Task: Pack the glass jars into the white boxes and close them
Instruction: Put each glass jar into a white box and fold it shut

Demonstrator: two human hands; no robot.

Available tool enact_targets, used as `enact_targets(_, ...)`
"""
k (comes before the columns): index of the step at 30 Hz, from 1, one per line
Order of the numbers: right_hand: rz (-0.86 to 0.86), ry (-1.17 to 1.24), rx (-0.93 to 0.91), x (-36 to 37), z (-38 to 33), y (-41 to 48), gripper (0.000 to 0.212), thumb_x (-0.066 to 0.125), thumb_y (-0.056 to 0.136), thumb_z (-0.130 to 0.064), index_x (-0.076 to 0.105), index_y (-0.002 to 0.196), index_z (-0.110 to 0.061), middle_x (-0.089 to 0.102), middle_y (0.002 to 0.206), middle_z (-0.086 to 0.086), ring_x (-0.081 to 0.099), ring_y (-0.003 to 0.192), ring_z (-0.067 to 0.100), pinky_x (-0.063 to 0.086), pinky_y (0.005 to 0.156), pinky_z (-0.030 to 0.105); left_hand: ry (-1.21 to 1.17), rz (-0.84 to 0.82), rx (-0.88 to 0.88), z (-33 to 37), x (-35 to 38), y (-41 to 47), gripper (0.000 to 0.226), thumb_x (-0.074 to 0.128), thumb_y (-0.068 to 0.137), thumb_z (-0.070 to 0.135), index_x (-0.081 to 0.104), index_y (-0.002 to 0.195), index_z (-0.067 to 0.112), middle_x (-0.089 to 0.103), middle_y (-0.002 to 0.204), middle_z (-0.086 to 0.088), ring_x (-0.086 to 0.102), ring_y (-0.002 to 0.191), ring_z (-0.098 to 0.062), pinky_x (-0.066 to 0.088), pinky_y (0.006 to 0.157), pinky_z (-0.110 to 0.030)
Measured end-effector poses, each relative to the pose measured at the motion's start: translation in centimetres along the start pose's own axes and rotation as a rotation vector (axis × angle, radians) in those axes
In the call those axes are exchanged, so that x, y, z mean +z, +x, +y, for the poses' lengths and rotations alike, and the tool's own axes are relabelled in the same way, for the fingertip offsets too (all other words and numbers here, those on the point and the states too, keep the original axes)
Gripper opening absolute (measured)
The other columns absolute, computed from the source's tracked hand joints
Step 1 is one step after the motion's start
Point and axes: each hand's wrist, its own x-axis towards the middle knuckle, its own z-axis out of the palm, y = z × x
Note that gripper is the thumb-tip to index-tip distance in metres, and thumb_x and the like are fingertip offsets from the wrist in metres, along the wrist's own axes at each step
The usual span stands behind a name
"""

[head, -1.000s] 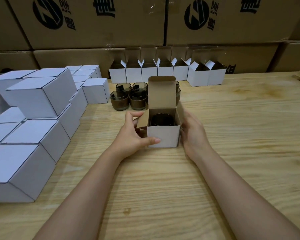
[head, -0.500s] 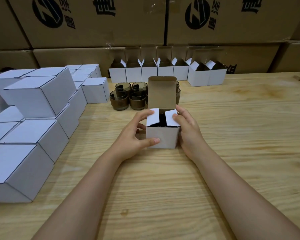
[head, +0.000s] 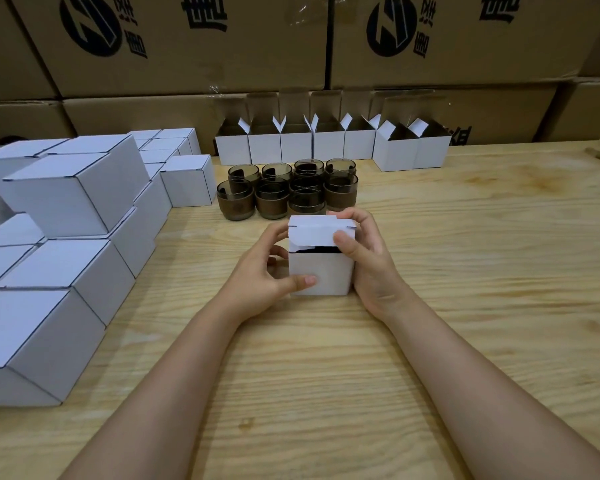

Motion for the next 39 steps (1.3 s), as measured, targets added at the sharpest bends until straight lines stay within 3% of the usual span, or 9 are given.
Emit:
enact_targets(12,0.020,-0.079,-0.025,-0.4,0.1,0.0,0.020,0.068,0.072,-0.015,0.059,0.089,-0.024,0.057,0.117,0.004,0.054,0.104,0.023,0.047,0.080,0.039,-0.043,0.030,0.034,-0.4,-0.1,-0.1,0.076,0.082,0.055,0.044,0.027,0.107,0.050,0.059,0.122,0.010,0.063,0.101,-0.024,0.053,0.092,-0.047)
enact_targets(18,-0.056,-0.077,0.012,-0.3,0.0,-0.1,0.023,0.065,0.072,-0.010,0.054,0.092,-0.016,0.053,0.119,0.008,0.052,0.105,0.024,0.045,0.083,0.039,-0.186,0.049,0.070,0.3,0.5,0.0,0.038,0.049,0.081,0.058,0.045,0.116,0.044,0.057,0.112,0.021,0.056,0.105,-0.007,0.048,0.080,-0.019)
enact_targets(20,-0.059,-0.054,0.023,-0.2,-0.1,0.0,0.019,0.062,0.074,-0.012,0.054,0.091,-0.014,0.052,0.118,0.009,0.052,0.103,0.024,0.045,0.083,0.038,-0.244,0.066,0.055,0.6,1.0,0.3,0.030,0.048,0.085,0.050,0.051,0.111,0.035,0.057,0.106,0.026,0.054,0.102,-0.003,0.047,0.081,-0.019)
enact_targets(24,-0.012,-0.017,0.090,-0.1,-0.4,0.2,0.013,0.051,0.077,-0.023,0.057,0.083,-0.013,0.055,0.106,0.006,0.051,0.097,0.020,0.039,0.080,0.034,-0.400,0.058,-0.032,0.7,1.2,0.6,0.029,0.051,0.077,0.028,0.053,0.106,0.028,0.057,0.109,0.002,0.053,0.100,-0.015,0.043,0.078,-0.026)
enact_targets(30,0.027,-0.050,0.116,-0.4,-0.1,0.6,0.018,0.052,0.072,-0.015,0.062,0.087,-0.018,0.061,0.100,0.003,0.056,0.088,0.017,0.045,0.072,0.028,-0.528,0.041,-0.121,1.6,1.4,0.3,0.034,0.050,0.068,0.022,0.054,0.101,0.023,0.055,0.114,-0.004,0.051,0.108,-0.022,0.042,0.082,-0.026)
enact_targets(32,0.037,-0.053,0.087,-0.5,0.1,0.6,0.022,0.054,0.074,-0.016,0.062,0.094,-0.019,0.062,0.095,-0.002,0.058,0.082,0.010,0.047,0.067,0.021,-0.389,0.142,-0.066,1.8,1.8,0.0,0.029,0.050,0.073,0.024,0.057,0.102,0.024,0.048,0.130,-0.005,0.043,0.125,-0.022,0.036,0.097,-0.021)
enact_targets(34,0.044,-0.115,0.053,-0.5,0.2,0.6,0.024,0.057,0.078,-0.021,0.062,0.101,-0.023,0.063,0.097,-0.005,0.060,0.084,0.005,0.048,0.072,0.019,0.026,0.367,0.132,1.7,2.0,-0.5,0.027,0.048,0.085,0.021,0.062,0.108,0.019,0.042,0.139,-0.006,0.036,0.133,-0.017,0.025,0.106,-0.017)
enact_targets(37,0.039,-0.167,0.023,-0.3,0.4,0.7,0.030,0.063,0.082,-0.029,0.060,0.112,-0.030,0.061,0.111,-0.007,0.057,0.102,0.009,0.047,0.092,0.027,0.543,0.459,0.462,1.5,2.1,-0.7,0.029,0.048,0.092,0.016,0.065,0.113,0.007,0.061,0.125,-0.005,0.053,0.118,-0.019,0.031,0.100,-0.033)
enact_targets(39,0.010,-0.176,0.019,-0.2,0.4,0.7,0.036,0.064,0.085,-0.036,0.055,0.120,-0.034,0.058,0.123,-0.005,0.055,0.116,0.013,0.043,0.102,0.030,0.756,0.419,0.533,1.5,2.3,-0.8,0.034,0.051,0.092,0.033,0.069,0.108,0.008,0.068,0.113,-0.003,0.062,0.105,-0.023,0.036,0.095,-0.038)
